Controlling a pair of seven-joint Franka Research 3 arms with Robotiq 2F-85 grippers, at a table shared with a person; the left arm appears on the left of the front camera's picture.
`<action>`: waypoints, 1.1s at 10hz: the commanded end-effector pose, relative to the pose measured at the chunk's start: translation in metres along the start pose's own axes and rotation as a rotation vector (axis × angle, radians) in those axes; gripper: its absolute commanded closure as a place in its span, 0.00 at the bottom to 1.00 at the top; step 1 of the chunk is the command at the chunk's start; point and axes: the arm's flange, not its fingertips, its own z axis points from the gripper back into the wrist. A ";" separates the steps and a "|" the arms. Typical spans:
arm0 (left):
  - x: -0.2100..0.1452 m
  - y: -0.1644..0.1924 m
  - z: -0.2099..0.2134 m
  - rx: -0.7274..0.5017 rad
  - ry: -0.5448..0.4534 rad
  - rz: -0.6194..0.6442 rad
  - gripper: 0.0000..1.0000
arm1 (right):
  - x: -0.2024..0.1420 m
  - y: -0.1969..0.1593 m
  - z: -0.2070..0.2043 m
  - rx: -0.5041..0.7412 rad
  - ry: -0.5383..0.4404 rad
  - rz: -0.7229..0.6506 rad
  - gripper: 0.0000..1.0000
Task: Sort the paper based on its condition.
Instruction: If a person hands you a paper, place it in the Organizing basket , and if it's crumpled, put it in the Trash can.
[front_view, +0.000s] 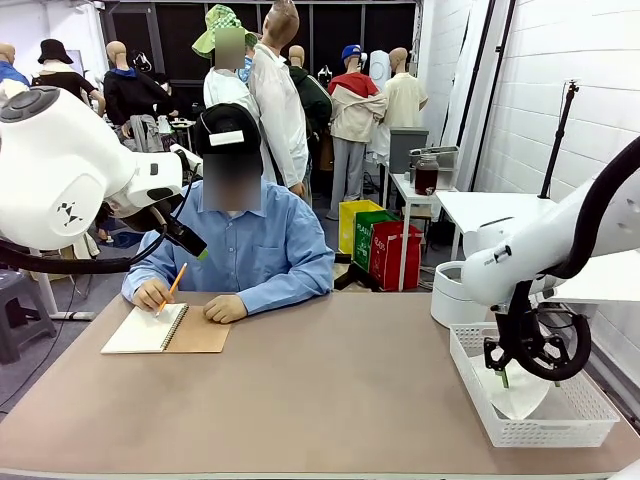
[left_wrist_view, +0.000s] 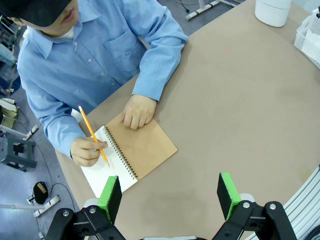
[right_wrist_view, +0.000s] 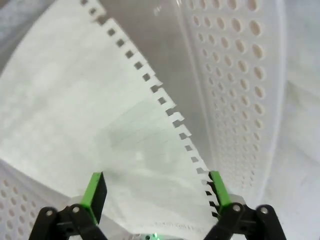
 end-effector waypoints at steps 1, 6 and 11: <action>0.000 0.000 0.000 0.001 0.000 -0.003 0.00 | 0.000 0.009 -0.008 -0.090 -0.096 -0.050 0.00; 0.000 0.000 0.000 0.001 0.000 -0.003 0.00 | -0.001 0.017 -0.005 -0.258 -0.308 -0.139 0.00; 0.000 0.000 0.000 0.001 0.000 -0.003 0.00 | -0.013 -0.017 0.046 0.098 -0.206 -0.132 0.00</action>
